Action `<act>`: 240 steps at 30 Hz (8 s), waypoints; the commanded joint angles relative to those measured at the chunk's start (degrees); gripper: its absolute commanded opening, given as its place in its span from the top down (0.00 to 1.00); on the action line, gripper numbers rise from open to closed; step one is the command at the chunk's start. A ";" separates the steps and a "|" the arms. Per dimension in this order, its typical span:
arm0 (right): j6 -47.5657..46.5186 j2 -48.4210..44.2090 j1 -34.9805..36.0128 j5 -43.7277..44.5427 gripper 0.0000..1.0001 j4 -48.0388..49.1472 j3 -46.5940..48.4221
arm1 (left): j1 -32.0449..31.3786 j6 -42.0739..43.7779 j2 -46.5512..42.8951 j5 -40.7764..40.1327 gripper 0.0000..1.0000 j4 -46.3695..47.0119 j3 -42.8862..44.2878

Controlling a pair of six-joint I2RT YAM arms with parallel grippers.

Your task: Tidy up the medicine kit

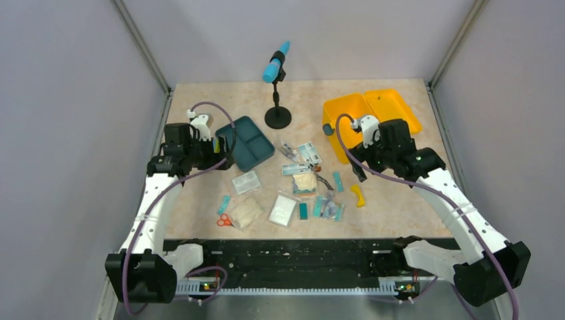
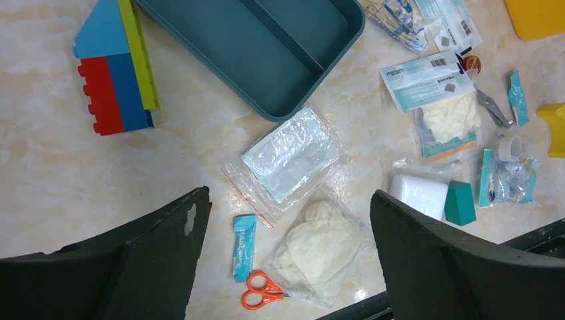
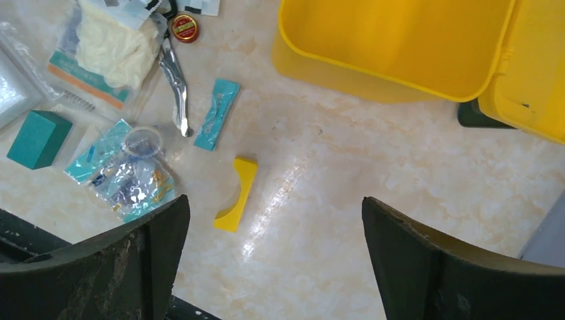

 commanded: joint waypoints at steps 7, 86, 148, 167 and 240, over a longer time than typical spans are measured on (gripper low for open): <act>-6.59 5.80 1.66 -20.72 0.10 5.88 4.74 | -0.19 -5.00 -2.09 1.81 0.06 -0.38 -2.02; -0.64 24.78 -3.70 -15.42 1.00 11.06 30.90 | 9.26 -11.05 6.03 8.54 0.16 3.65 -5.21; 8.80 59.13 -10.16 1.66 0.62 19.52 47.31 | 8.47 -4.26 5.76 3.99 0.15 -0.87 -3.70; 13.99 24.77 -9.26 -10.51 0.37 17.37 22.33 | -7.96 13.11 24.92 4.90 0.36 -17.03 3.87; 9.02 9.25 -9.23 -16.79 0.37 14.79 9.79 | -28.50 15.11 28.80 -7.37 1.00 -18.23 10.14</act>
